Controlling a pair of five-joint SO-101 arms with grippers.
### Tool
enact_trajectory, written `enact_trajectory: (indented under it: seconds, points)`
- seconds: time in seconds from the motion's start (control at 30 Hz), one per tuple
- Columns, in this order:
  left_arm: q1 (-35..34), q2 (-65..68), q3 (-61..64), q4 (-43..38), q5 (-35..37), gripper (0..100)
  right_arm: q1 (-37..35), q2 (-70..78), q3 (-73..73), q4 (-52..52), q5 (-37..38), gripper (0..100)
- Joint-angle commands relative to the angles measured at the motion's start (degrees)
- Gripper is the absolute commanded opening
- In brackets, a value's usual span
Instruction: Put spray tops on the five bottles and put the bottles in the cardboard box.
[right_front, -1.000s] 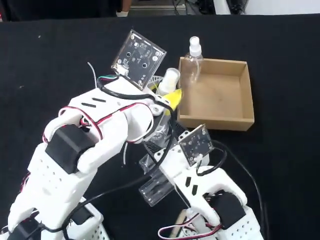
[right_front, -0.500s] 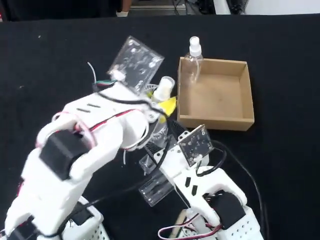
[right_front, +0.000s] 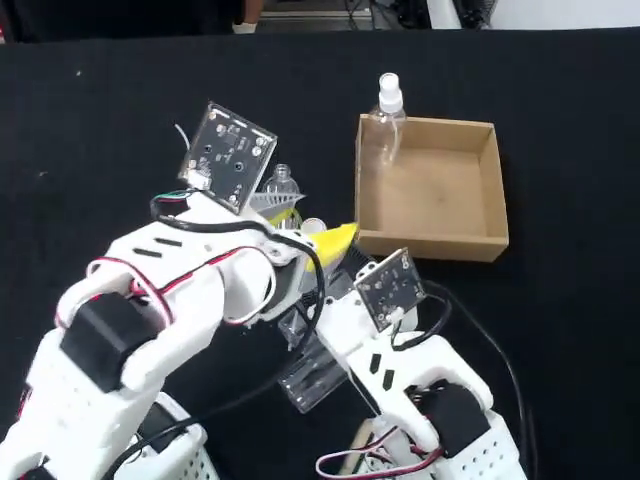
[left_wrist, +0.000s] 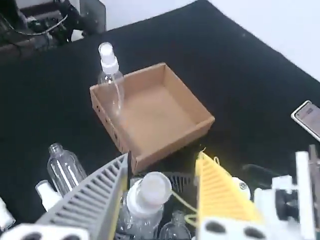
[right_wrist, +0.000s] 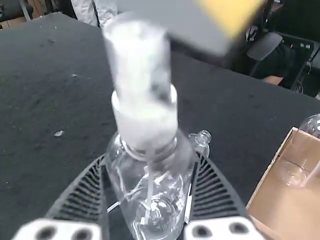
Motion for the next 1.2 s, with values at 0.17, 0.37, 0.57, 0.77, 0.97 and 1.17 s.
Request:
enact_trajectory:
  seconds: [0.17, 0.37, 0.57, 0.77, 0.97, 1.17]
  points:
    - [-12.53, -0.88, -0.92, -2.99, 0.79, 21, -0.44, -0.84, -0.4, -1.49, -0.26, 1.1]
    - [-28.7, -1.76, -11.47, -1.67, 0.79, 21, -0.35, -1.19, 0.75, -1.58, 2.11, 1.1]
    - [-47.34, 1.14, -3.56, -2.2, 0.79, 21, 0.26, -0.84, -2.42, 3.16, 5.27, 1.1]
    - [-53.76, 7.82, 25.98, -13.36, -0.09, 21, 14.68, -0.48, -10.15, 5.89, 5.27, 1.1]
    - [-53.49, 8.26, 44.35, -31.03, -3.52, 21, 22.07, 11.38, -19.65, 5.8, 5.19, 1.1]
    - [-54.11, 8.26, 55.96, -43.52, 5.8, 21, 26.2, 32.84, -32.57, 5.27, 4.92, 1.1]
